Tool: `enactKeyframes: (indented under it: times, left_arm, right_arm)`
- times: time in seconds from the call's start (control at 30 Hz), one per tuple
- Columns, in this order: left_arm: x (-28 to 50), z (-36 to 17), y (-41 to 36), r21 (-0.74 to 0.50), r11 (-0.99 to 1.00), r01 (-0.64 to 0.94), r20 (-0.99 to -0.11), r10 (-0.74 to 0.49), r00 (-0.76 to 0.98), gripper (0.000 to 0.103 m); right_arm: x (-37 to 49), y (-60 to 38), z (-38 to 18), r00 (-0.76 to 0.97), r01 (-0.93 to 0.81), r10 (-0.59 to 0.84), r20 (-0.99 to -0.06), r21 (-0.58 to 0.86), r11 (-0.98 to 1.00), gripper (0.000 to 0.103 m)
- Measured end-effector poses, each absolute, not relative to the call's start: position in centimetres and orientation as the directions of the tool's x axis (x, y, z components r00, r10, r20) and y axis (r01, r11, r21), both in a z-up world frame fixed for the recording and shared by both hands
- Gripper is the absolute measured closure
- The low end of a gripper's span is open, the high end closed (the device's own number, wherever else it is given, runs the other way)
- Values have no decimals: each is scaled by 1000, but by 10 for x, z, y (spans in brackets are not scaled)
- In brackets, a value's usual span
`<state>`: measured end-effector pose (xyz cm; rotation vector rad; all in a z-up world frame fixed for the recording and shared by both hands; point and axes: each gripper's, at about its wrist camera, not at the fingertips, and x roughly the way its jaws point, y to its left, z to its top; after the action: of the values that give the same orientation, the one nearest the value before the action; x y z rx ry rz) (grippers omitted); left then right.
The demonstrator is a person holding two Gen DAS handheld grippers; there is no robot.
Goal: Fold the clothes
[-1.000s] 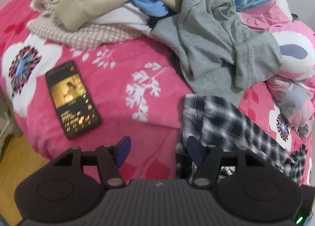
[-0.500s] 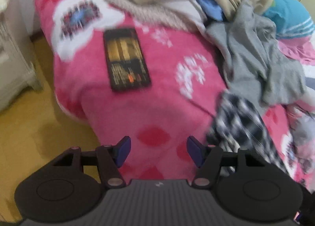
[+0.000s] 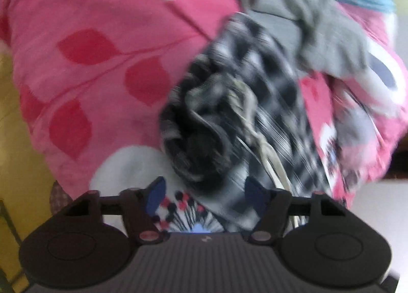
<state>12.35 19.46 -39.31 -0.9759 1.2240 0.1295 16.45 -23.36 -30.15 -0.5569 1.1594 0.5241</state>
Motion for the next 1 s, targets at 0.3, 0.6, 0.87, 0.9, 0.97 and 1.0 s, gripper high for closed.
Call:
enactKeyframes:
  times: [0.3, 0.6, 0.87, 0.9, 0.97, 1.0]
  left_arm:
    - [138, -392, 199, -484, 672, -561, -872, -314, 376, 83]
    - [144, -365, 215, -490, 719, -494, -859, -302, 413, 92]
    - [143, -380, 247, -467, 735, -492, -877, -311, 366, 91]
    - [140, -386, 247, -467, 732, -496, -878, -316, 360, 91]
    - [135, -395, 246, -465, 729, -503, -880, -320, 350, 90]
    - [132, -396, 247, -469, 725, -505, -878, -321, 355, 88]
  right_arm:
    - [188, -275, -341, 293, -680, 56, -954, -166, 715, 42]
    - [177, -282, -349, 106, -674, 104, -989, 5, 739, 101]
    - [126, -259, -328, -45, -669, 187, -981, 169, 723, 98]
    - [129, -256, -324, -57, -668, 200, -978, 186, 720, 97]
    - [143, -249, -313, -76, -666, 228, -971, 220, 713, 90]
    - [150, -245, -308, -86, -664, 241, -967, 236, 709, 85]
